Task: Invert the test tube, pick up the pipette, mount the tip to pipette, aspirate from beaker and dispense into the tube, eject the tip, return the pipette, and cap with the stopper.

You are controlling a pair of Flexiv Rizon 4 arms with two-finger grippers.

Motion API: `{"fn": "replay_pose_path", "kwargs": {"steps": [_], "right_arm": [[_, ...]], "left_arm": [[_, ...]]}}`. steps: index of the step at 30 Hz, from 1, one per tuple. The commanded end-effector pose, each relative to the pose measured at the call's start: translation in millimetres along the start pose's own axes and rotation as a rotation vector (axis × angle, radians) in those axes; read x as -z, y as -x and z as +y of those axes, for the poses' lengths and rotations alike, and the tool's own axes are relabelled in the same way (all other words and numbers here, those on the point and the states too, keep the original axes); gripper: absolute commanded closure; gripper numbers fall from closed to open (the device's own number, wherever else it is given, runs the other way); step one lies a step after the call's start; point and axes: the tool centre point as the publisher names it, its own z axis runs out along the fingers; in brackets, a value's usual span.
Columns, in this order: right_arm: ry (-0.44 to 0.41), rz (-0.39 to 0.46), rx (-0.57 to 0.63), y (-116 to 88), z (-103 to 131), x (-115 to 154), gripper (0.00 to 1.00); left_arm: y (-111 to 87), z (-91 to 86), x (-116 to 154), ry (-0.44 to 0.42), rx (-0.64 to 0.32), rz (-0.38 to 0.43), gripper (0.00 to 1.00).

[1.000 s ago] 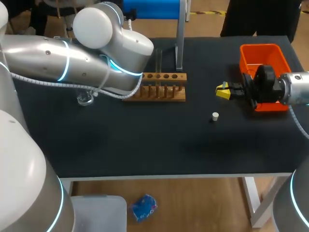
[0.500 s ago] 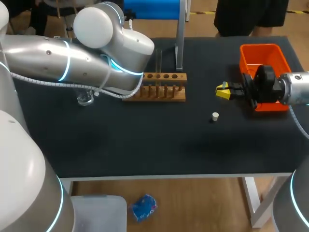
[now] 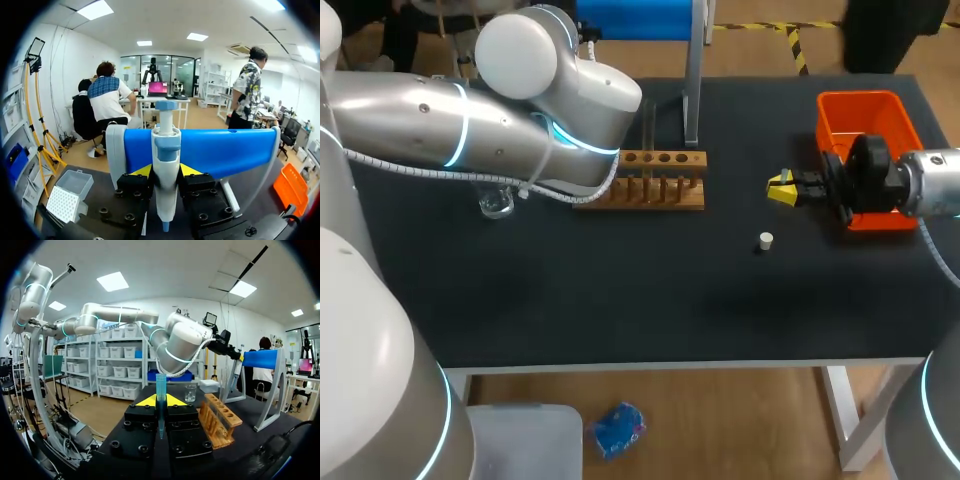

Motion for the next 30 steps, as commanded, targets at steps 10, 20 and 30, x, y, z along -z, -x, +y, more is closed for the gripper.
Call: {"fn": "replay_pose_path", "kwargs": {"steps": [10,20,30], "right_arm": [[0.0,0.0,0.001,0,0,0,1.0],[0.0,0.0,0.001,0,0,0,1.0],[0.0,0.0,0.001,0,0,0,1.0]], "left_arm": [[1.9,-4.4,2,-0.022,0.005,-0.013,1.0],[1.3,-23.7,8,-0.054,-0.009,-0.008,1.0],[0.3,-37.9,15,-0.075,-0.026,-0.01,1.0]]}}
